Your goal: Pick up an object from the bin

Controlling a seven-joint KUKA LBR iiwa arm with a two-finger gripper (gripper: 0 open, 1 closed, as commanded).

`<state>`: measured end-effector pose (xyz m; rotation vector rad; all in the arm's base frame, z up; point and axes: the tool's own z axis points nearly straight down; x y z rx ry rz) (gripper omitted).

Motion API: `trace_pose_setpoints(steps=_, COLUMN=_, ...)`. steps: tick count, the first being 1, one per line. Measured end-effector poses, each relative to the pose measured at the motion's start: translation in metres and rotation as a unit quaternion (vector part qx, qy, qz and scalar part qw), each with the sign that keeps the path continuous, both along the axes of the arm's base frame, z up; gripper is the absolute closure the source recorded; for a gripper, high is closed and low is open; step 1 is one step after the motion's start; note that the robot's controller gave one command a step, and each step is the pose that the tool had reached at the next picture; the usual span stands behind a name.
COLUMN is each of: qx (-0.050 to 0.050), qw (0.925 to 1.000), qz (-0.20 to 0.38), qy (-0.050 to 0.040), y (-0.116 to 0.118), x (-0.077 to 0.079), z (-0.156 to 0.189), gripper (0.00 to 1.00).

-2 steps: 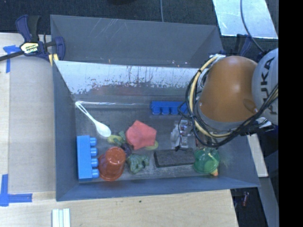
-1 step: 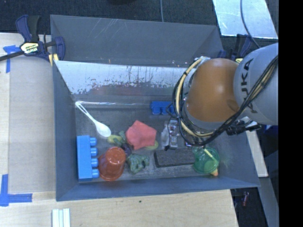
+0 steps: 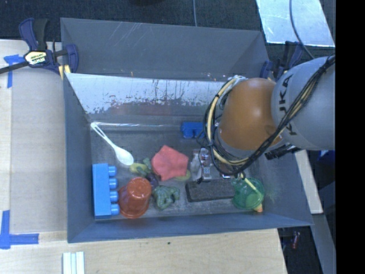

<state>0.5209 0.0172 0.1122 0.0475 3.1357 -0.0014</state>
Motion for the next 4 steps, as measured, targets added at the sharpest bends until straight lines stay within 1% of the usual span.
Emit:
trace_pose_setpoints(steps=1, qx=0.000, qw=0.9992, qz=0.039, qy=-0.0055, y=0.041, x=0.073, z=0.012, gripper=1.00)
trace_pose_setpoints(steps=2, qx=-0.001, qw=0.9995, qz=0.033, qy=0.0035, y=0.021, x=0.080, z=-0.031, gripper=0.00)
trace_pose_setpoints(steps=3, qx=-0.001, qw=0.9995, qz=0.033, qy=0.0035, y=0.021, x=0.080, z=-0.031, gripper=0.00)
trace_pose_setpoints(steps=4, qx=-0.002, qw=0.9987, qz=0.052, qy=0.0006, y=0.032, x=0.042, z=-0.040, gripper=0.00)
